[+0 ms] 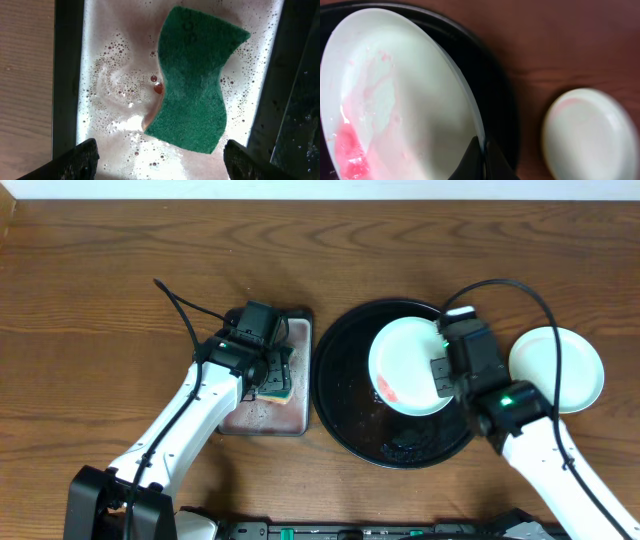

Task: Clean dirty plates on tray and stack at the side
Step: 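Lift the second plate with right gripper and stack it on the pile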

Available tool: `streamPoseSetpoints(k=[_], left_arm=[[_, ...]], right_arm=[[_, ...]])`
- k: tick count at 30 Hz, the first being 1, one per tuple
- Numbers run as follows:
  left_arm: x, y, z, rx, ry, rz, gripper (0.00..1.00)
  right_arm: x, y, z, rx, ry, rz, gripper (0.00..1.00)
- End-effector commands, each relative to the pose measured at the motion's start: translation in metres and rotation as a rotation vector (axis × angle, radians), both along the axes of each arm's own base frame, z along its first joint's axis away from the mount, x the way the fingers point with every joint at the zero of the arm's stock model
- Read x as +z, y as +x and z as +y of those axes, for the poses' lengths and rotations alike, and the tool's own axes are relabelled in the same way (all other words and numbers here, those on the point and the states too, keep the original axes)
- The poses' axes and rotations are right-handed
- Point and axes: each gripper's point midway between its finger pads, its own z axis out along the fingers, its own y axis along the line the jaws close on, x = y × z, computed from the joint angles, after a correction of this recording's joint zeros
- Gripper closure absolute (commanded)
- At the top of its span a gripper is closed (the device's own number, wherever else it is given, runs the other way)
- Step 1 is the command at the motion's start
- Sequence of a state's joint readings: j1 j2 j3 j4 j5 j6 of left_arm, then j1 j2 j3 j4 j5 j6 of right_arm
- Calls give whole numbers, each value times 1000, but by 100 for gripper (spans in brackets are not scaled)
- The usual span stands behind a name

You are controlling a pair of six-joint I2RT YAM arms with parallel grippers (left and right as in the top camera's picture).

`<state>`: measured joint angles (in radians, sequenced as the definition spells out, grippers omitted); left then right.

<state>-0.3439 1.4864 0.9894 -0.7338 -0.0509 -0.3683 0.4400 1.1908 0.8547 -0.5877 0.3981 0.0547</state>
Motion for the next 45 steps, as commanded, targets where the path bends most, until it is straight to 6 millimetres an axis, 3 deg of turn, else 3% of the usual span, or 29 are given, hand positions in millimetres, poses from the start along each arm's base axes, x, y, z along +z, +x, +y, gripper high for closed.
streamPoseSetpoints(k=[1, 15, 25, 38, 42, 45], left_arm=[[-3, -2, 2, -2, 7, 12, 19], [-2, 0, 1, -2, 3, 1, 19], [-2, 1, 1, -2, 3, 0, 18], [-2, 0, 1, -2, 3, 1, 18], [-2, 0, 1, -2, 3, 1, 18], [-2, 0, 1, -2, 3, 1, 18]], right_arm=[[35, 2, -13, -72, -194, -142, 99], [90, -16, 47, 135, -555, -375, 99], [117, -24, 58, 128, -671, -462, 99], [120, -22, 60, 119, -647, -480, 99], [104, -8, 57, 90, -451, -455, 99], [83, 3, 38, 6, -287, -393, 99]])
